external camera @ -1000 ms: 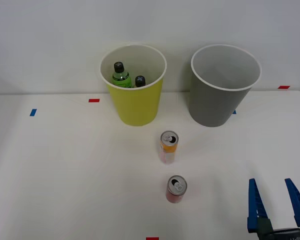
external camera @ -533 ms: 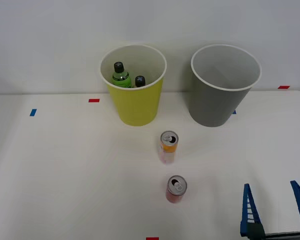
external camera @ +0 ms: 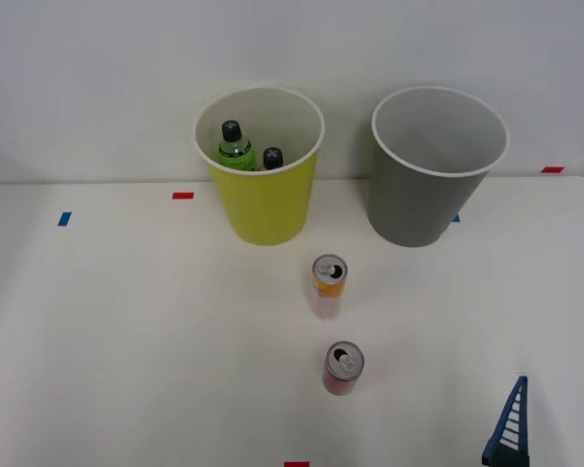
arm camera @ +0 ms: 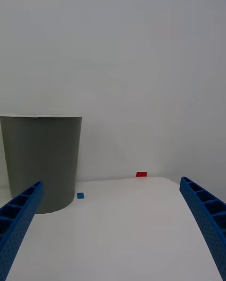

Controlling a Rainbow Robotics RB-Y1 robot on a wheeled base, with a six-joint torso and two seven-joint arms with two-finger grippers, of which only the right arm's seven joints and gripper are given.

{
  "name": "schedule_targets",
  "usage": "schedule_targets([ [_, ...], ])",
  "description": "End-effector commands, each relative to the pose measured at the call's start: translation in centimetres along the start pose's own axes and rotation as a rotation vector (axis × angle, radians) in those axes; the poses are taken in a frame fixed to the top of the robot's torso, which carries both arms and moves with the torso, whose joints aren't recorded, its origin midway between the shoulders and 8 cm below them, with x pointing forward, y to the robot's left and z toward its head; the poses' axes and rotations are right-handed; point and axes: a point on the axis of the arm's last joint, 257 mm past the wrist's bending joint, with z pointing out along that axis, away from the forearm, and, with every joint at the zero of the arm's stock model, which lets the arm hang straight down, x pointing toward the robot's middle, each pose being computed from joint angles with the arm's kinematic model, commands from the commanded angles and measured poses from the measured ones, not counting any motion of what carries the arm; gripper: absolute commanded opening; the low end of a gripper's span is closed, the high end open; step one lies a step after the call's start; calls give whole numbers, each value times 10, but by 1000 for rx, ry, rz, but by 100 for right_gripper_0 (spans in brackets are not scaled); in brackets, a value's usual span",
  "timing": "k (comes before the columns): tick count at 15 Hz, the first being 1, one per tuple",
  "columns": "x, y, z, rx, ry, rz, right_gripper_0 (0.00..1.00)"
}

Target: Put cans in the gray bin, plastic bottles in the light green bin

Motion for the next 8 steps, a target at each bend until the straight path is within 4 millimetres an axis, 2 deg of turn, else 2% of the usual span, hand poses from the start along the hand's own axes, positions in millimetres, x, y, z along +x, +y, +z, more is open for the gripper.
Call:
schedule_targets([
  [1, -1, 1, -1, -78, 4, 112, 100],
  [4, 1, -2, -3, -124, 24, 147, 100],
  [8, 3, 6, -4, -123, 29, 158, 100],
])
